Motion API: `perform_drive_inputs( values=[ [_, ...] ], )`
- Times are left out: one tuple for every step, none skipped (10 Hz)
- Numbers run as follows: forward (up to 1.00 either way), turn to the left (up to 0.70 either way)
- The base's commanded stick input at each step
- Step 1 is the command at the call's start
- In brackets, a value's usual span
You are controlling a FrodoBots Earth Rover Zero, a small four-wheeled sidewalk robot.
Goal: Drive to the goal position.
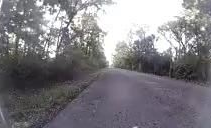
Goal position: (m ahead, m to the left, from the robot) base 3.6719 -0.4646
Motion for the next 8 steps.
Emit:
perform_drive_inputs(
  values=[
    [0.05, 0.0],
    [0.05, 0.0],
    [0.05, 0.0],
    [0.05, 0.0],
    [0.05, 0.0],
    [0.05, 0.0],
    [0.05, 0.0],
    [0.05, 0.0]
  ],
)
